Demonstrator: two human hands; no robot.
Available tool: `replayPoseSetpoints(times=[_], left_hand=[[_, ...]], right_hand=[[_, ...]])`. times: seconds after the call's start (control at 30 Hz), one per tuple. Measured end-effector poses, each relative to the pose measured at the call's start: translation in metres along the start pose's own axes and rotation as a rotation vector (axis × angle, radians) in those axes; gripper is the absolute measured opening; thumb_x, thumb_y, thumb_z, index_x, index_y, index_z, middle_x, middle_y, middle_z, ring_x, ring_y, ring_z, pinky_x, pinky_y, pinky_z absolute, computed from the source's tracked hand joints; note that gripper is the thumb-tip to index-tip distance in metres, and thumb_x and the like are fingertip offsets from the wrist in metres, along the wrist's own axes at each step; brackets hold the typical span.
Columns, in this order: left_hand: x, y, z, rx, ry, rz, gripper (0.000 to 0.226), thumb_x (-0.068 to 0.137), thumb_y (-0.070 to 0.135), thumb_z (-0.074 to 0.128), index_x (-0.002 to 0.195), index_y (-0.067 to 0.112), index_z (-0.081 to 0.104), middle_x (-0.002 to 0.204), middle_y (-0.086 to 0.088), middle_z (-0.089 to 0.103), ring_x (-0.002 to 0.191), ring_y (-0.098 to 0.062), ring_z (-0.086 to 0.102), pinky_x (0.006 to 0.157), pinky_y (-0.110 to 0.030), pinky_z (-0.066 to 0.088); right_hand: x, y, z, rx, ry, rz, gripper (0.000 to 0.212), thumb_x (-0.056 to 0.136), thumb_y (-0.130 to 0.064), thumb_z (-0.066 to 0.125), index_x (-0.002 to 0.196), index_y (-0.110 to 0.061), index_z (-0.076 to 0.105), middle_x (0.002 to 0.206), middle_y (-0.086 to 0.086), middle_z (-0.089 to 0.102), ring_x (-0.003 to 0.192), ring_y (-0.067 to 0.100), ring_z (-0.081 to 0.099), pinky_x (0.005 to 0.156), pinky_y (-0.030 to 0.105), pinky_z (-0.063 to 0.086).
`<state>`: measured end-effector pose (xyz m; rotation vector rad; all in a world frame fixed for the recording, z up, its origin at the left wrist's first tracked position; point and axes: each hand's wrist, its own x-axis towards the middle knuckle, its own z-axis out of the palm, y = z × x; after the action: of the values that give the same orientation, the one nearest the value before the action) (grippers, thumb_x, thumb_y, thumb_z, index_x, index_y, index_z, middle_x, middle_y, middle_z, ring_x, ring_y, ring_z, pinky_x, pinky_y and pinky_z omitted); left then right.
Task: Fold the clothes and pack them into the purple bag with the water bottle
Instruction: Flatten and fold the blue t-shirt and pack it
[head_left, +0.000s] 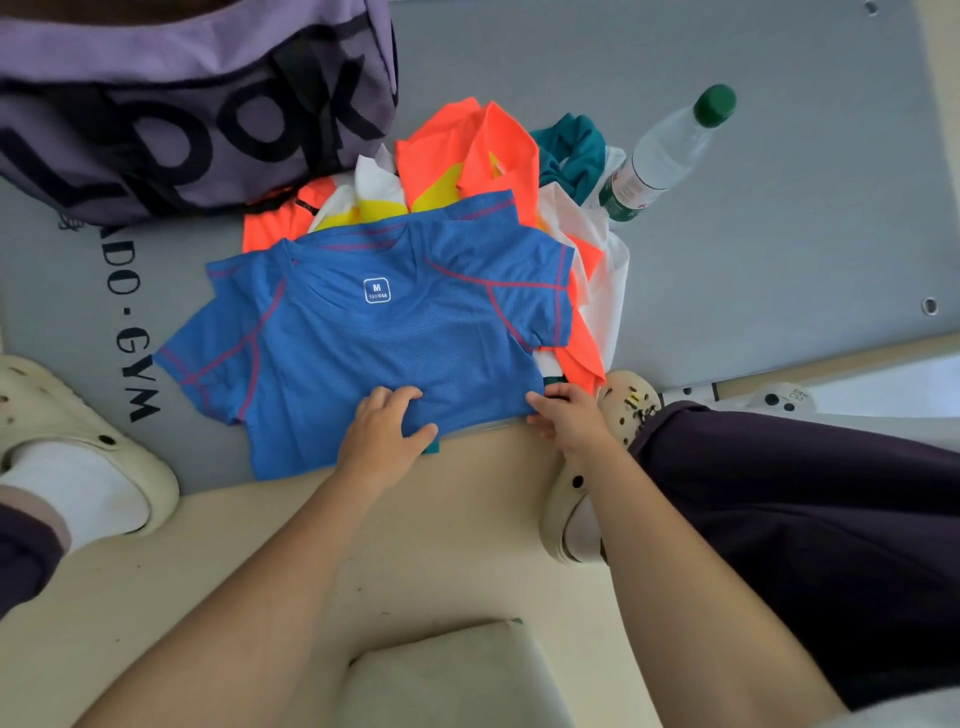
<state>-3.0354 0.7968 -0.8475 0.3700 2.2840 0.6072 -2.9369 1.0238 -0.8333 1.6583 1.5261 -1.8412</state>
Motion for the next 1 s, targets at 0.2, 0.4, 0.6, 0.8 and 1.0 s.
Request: replayPoseSetpoints(times=[0.2,0.4,0.6,0.8,1.0], left_hand=[[0.000,-0.004,0.000,0.011,-0.023,0.013,0.051,0.086,0.047,0.062,0.133,0.032,0.048,0.121,0.008,0.045,0.122,-0.016,0.039,0.095,-0.033,0.041],[0.001,-0.009,-0.011,-0.199,0.011,-0.046,0.034,0.088,0.035,0.065,0.121,0.028,0.062,0.105,0.010,0.054,0.101,-0.009,0.055,0.089,-0.025,0.045],[-0.020,-0.056,-0.043,-0.538,0.343,-0.403,0.014,0.085,0.029,0.073,0.079,0.019,0.065,0.079,0.000,0.067,0.076,-0.018,0.061,0.072,-0.028,0.045],[-0.055,-0.117,-0.054,-0.633,0.403,-0.709,0.040,0.087,0.037,0.069,0.115,0.010,0.059,0.106,-0.015,0.067,0.097,-0.034,0.065,0.081,-0.039,0.052],[-0.060,-0.137,-0.051,-0.874,0.213,-0.724,0.014,0.088,0.026,0.072,0.092,0.015,0.064,0.074,-0.002,0.062,0.058,-0.013,0.057,0.049,-0.021,0.043]], right_hand=[[-0.001,-0.002,-0.013,0.040,-0.092,0.148,0.007,0.086,-0.010,0.071,0.085,-0.009,0.065,0.064,-0.001,0.052,0.055,0.010,0.043,0.053,0.021,0.040],[-0.018,-0.028,0.016,-0.137,-0.410,0.021,0.026,0.085,-0.022,0.074,0.074,-0.019,0.051,0.069,-0.002,0.053,0.061,0.009,0.049,0.060,0.021,0.038],[-0.028,-0.041,0.120,-0.362,-0.396,-0.217,0.037,0.082,-0.023,0.077,0.066,-0.016,0.044,0.069,0.010,0.056,0.062,0.017,0.051,0.059,0.025,0.041],[-0.017,-0.024,0.152,-0.532,-0.303,-0.248,0.048,0.082,-0.028,0.076,0.062,-0.020,0.033,0.071,0.008,0.041,0.067,0.018,0.040,0.062,0.031,0.032],[-0.007,-0.020,0.155,-0.608,-0.243,-0.252,0.045,0.082,-0.032,0.074,0.063,-0.018,0.036,0.071,0.008,0.045,0.068,0.019,0.044,0.067,0.032,0.037]])
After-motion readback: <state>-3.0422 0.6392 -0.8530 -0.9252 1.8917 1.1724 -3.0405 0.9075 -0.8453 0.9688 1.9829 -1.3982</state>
